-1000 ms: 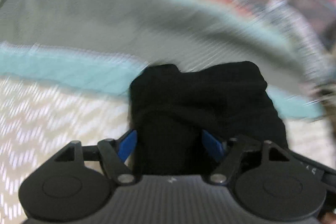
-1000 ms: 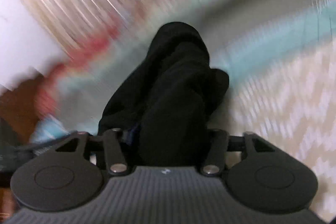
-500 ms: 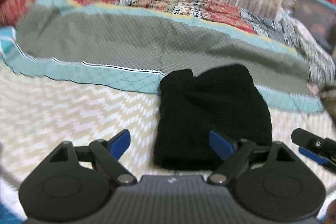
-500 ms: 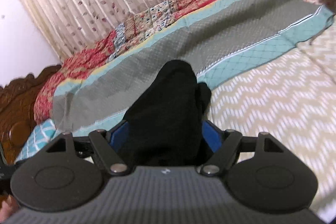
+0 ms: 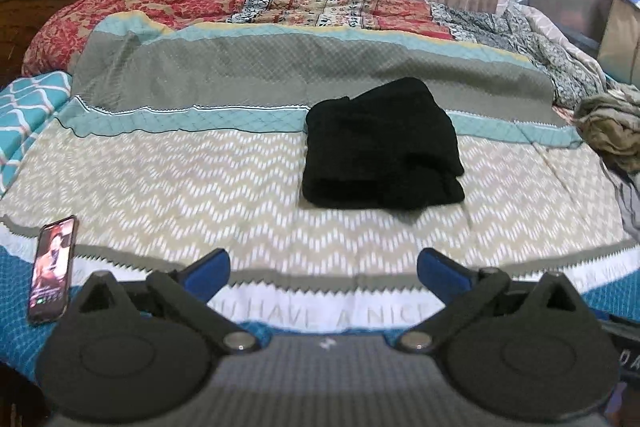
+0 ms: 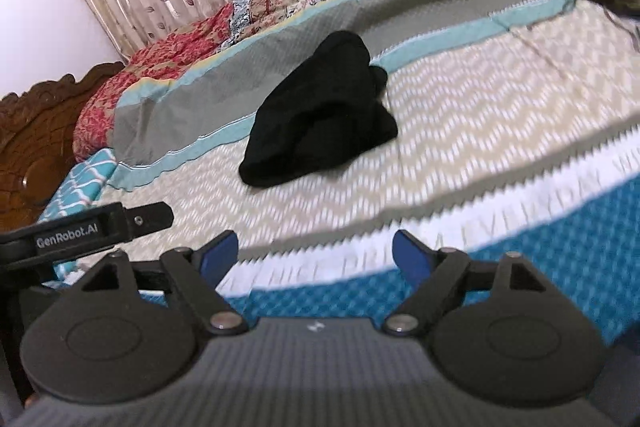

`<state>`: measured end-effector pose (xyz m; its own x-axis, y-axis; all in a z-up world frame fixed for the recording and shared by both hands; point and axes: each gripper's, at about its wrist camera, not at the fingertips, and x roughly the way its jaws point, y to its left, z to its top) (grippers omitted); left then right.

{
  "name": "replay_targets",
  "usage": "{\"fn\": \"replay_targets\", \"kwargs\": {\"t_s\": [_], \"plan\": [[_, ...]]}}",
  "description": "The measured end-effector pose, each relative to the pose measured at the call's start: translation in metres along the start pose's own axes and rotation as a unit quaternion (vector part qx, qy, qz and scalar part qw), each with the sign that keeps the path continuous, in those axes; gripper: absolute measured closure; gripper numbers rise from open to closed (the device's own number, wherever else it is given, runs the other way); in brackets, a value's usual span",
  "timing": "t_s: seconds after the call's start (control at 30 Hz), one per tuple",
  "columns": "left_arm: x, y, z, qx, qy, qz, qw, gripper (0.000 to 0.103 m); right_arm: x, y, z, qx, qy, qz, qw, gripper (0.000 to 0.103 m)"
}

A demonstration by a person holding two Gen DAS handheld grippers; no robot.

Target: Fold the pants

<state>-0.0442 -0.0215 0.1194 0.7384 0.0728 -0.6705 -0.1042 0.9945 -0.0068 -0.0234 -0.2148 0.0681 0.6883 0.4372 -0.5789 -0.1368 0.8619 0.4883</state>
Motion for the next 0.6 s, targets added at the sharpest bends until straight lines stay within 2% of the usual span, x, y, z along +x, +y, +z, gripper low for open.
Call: {"fn": "replay_targets", "kwargs": {"t_s": [0.1, 0.23, 0.6], "plan": [[-0.008, -0.002, -0.008, 0.007, 0.002, 0.011, 0.9999, 0.0, -0.005, -0.003, -0.004, 0.02, 0.012, 0.007, 1.0, 0.013], [-0.012, -0.006, -0.016, 0.019, 0.008, 0.04, 0.999, 0.0, -0.013, 0.001, -0.005, 0.016, 0.013, 0.007, 1.0, 0.008], [-0.016, -0.002, -0.027, 0.019, 0.016, 0.082, 0.9963, 0.0, -0.013, 0.005, -0.013, 0.008, 0.017, 0.004, 1.0, 0.008]]}}
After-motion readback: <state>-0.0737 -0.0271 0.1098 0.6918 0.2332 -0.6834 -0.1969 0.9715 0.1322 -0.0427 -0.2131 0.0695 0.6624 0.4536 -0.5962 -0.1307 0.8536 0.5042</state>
